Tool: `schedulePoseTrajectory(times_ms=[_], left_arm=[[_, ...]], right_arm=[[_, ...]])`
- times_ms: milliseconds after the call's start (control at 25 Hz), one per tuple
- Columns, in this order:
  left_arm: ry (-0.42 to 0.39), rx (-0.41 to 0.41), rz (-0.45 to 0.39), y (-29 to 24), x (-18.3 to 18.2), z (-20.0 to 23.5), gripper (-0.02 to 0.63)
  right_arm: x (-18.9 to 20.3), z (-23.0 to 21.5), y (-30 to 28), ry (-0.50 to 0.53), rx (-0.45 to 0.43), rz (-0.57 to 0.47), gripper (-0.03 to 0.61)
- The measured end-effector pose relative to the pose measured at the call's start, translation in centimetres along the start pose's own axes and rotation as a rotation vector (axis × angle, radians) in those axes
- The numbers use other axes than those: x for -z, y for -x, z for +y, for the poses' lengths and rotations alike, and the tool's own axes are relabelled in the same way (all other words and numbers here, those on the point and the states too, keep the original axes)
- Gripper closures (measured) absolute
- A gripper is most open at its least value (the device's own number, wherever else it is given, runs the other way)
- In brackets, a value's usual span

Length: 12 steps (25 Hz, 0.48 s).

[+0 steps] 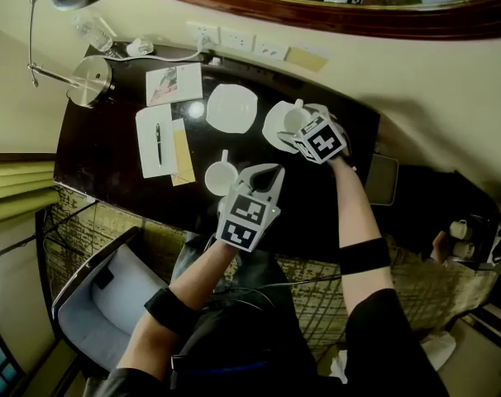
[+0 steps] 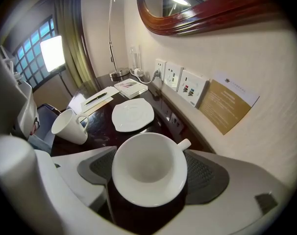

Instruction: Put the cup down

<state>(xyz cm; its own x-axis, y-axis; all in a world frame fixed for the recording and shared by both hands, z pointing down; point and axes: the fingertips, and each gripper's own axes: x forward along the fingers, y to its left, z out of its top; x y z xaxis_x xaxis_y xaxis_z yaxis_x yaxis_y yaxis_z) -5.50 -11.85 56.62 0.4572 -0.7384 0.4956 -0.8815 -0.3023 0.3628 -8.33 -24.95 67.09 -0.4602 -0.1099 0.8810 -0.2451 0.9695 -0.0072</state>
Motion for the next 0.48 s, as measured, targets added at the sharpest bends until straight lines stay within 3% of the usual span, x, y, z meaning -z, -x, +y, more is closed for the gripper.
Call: schedulePoseTrajectory(times_ms=[480], left_arm=[[-0.003, 0.007, 0.013, -0.60, -0.06, -0.25, 0.607]], right_arm=[[-0.48, 0.29, -0.07, 0.012, -0.007, -0.024, 0.101]])
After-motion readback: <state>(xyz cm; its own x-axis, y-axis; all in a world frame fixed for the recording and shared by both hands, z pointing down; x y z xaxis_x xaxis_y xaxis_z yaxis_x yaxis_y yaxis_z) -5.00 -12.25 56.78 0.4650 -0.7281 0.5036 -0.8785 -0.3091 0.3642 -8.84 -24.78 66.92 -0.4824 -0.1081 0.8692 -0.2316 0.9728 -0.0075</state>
